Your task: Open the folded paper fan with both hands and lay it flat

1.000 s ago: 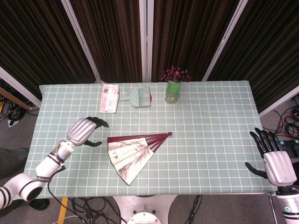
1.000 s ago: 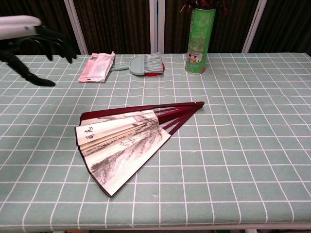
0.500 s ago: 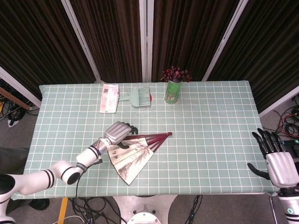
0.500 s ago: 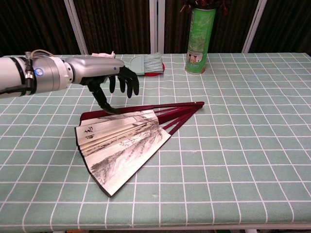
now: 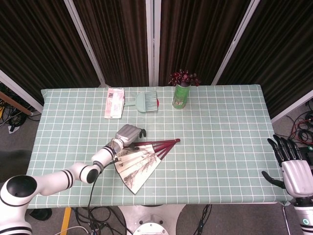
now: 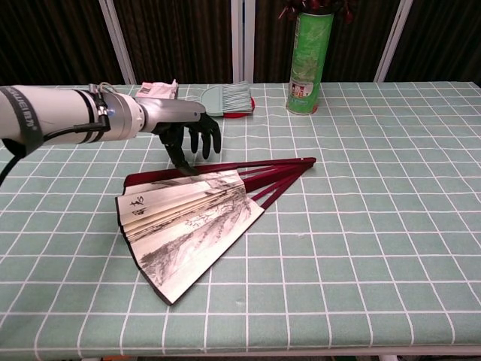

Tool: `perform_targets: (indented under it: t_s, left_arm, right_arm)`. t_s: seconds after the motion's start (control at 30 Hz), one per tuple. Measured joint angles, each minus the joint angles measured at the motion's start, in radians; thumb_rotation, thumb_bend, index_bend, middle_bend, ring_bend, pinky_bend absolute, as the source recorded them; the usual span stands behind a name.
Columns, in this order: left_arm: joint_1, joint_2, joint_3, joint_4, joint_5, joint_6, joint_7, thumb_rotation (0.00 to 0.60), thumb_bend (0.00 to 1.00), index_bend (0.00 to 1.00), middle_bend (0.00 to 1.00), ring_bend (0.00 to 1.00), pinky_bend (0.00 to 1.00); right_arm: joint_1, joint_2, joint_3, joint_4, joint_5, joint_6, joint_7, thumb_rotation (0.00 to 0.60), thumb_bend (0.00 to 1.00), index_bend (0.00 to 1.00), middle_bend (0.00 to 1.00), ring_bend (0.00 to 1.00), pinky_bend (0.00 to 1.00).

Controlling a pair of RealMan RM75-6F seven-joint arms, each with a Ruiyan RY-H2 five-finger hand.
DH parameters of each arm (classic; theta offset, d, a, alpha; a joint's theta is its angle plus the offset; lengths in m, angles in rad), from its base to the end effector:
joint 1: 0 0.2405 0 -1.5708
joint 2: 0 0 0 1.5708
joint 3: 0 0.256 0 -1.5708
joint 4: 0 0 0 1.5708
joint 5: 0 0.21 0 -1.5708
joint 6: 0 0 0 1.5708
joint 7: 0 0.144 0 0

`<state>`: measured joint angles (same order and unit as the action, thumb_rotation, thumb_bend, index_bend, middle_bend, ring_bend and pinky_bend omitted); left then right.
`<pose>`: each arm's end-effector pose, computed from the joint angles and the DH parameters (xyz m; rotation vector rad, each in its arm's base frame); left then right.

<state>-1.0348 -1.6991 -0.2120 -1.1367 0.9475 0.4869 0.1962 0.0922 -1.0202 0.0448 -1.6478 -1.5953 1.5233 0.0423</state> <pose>-0.1035 0.3982 -0.0842 -2.1243 -1.1494 -0.7161 -0.2950 -0.1813 0.1855 1.4595 -0.8190 0.9672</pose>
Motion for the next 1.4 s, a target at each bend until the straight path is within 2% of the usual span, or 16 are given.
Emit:
perform_targets:
  t_s: [0.23, 0.57, 0.77, 1.1, 1.27, 1.4]
  left_arm:
    - [-0.034, -0.035, 0.029, 0.01, -0.042, 0.018, 0.034, 0.6, 0.27, 0.32, 0.39, 0.38, 0.54]
    - [-0.056, -0.051, 0.04, 0.045, -0.078, 0.008, 0.026, 0.6, 0.29, 0.34, 0.42, 0.41, 0.54]
    - [-0.059, -0.061, 0.052, 0.047, -0.051, 0.015, 0.02, 0.6, 0.29, 0.4, 0.5, 0.48, 0.61]
    - [-0.055, -0.084, 0.06, 0.063, 0.021, 0.061, 0.008, 0.6, 0.32, 0.57, 0.66, 0.63, 0.76]
    - [-0.028, -0.035, 0.057, -0.003, 0.072, 0.132, -0.005, 0.6, 0.33, 0.62, 0.7, 0.69, 0.83]
    - [0.01, 0.045, 0.052, -0.11, 0.115, 0.187, -0.038, 0.6, 0.33, 0.63, 0.71, 0.69, 0.86]
  right_arm:
    - [0.0, -0.003, 0.002, 0.004, 0.01, -0.006, 0.001, 0.6, 0.08, 0.0, 0.0, 0.0, 0.0]
    - [-0.01, -0.004, 0.004, 0.006, 0.022, 0.0, 0.001, 0.6, 0.08, 0.0, 0.0, 0.0, 0.0]
    - [-0.011, -0.006, 0.006, 0.008, 0.047, -0.014, 0.004, 0.6, 0.08, 0.0, 0.0, 0.0, 0.0]
    - [-0.023, 0.002, 0.011, 0.01, 0.076, -0.017, 0.019, 0.6, 0.08, 0.0, 0.0, 0.0, 0.0]
    - [-0.011, 0.004, 0.007, 0.012, 0.072, -0.049, 0.037, 0.6, 0.09, 0.0, 0.0, 0.0, 0.0]
    - [0.022, 0.021, -0.009, 0.006, 0.048, -0.124, 0.089, 0.6, 0.1, 0.0, 0.01, 0.0, 0.0]
